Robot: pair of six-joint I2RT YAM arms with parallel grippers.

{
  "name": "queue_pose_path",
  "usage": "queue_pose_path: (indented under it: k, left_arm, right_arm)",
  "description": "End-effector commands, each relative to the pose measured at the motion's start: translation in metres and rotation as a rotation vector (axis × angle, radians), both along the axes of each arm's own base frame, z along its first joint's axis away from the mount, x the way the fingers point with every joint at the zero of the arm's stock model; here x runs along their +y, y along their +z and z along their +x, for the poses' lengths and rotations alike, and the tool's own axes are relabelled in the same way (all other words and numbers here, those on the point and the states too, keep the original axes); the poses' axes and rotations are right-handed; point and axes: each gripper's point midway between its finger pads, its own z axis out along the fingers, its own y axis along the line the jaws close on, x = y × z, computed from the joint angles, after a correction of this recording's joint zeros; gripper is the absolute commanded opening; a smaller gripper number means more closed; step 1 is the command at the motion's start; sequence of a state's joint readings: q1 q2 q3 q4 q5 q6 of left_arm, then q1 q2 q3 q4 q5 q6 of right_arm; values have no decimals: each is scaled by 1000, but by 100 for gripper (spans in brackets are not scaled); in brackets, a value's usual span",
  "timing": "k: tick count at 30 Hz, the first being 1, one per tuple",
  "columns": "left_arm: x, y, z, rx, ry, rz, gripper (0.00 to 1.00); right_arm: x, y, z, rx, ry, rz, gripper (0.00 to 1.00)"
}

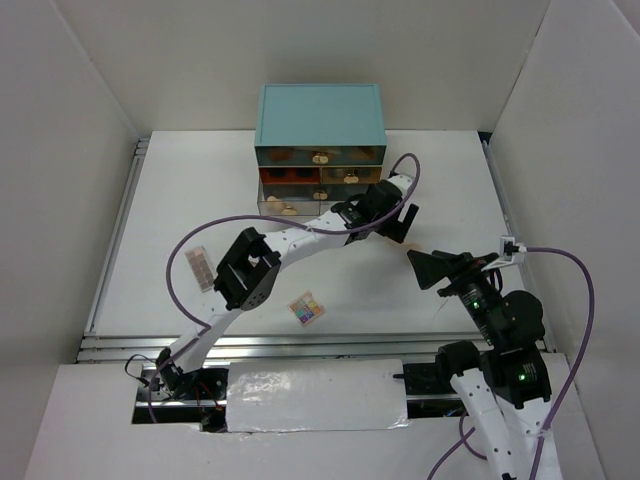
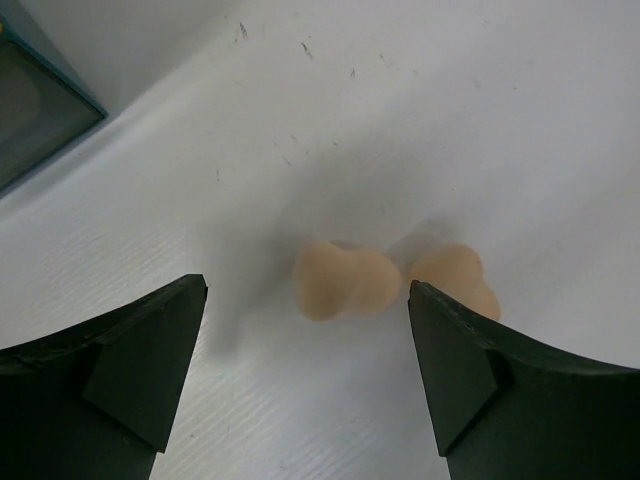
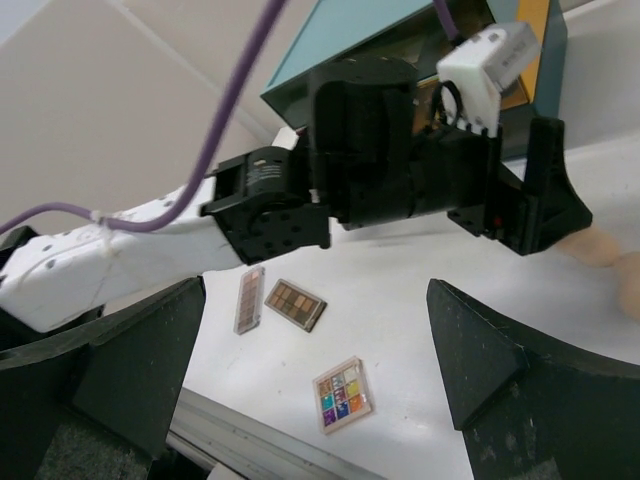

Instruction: Organize the makeup

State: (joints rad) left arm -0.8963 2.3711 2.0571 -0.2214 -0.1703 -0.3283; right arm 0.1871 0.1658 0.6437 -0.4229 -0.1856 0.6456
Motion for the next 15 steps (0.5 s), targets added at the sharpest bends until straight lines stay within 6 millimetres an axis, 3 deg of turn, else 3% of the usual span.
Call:
queue_pose_path:
  k: [1,9,15]
  left_arm:
    - [-11,-11,6,7,6,-36,95]
    - [-15,-38,10,35,24,-33,83]
    - [-8,-48,13,42,70,-23,46]
  right_arm:
    - [3,18,-10,-64,29,6,100]
    - [3,22,-15,-84,35,7,100]
    - [1,23,-18,-92,26,-1,100]
